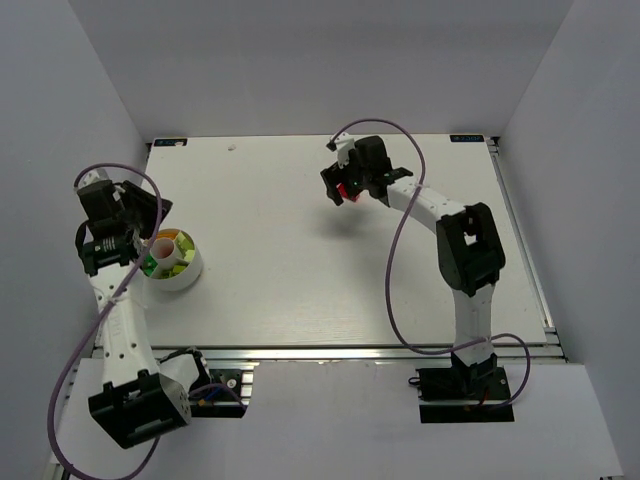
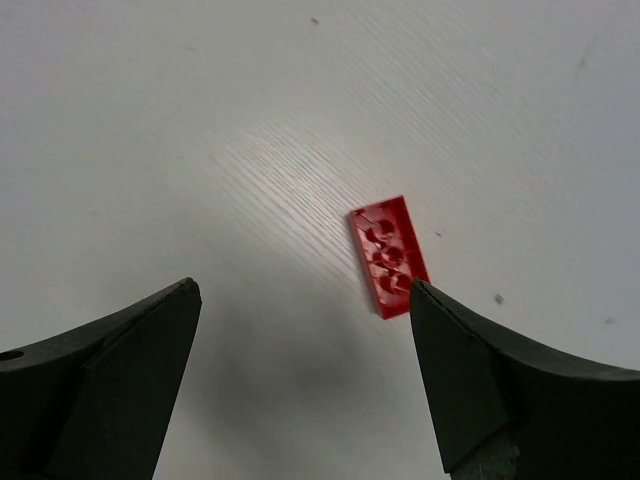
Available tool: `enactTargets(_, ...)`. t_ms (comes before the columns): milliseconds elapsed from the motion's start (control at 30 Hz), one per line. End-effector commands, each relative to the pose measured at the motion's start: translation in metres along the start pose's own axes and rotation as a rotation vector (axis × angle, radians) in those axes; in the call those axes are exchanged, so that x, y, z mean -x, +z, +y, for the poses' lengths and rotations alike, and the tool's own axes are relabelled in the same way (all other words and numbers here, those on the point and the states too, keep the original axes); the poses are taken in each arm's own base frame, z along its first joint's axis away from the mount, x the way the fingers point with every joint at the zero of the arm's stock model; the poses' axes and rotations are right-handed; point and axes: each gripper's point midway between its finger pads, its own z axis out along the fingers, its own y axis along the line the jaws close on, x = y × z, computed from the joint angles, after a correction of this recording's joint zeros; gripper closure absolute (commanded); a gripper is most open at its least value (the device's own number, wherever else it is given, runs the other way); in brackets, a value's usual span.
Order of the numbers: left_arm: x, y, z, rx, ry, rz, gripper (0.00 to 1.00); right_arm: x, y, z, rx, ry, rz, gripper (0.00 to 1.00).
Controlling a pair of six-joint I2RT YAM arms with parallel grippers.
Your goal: Sort the legos into containers by color
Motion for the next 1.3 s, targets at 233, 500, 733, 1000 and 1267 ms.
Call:
enactTargets(233,-0.024,-0.023,-0.017,-0.143,-0.068,0.025,0.31,-0.041,0.020,-0.057,-0.079,-0.105,0.207,0.11)
enactTargets(500,-0.030,-0.026,-0.022,-0.186,-0.082,0.045,0.30,-0.059,0.035,-0.047,0.026,-0.121,0.218,0.14)
enactTargets(733,-0.033,-0.030,-0.030,-0.237,-0.103,0.054,0.29,-0.064,0.051,-0.053,0.026,-0.135,0.190,0.18)
enactTargets(1000,-0.039,-0.036,-0.037,-0.288,-0.124,0.062,0.30,-0.073,0.054,-0.061,0.062,-0.096,0.189,0.52)
enactTargets(1267,-0.064,-0.038,-0.056,-0.472,-0.199,0.170,0.27,-0.034,-0.006,0.002,0.352,-0.165,0.032,1.00)
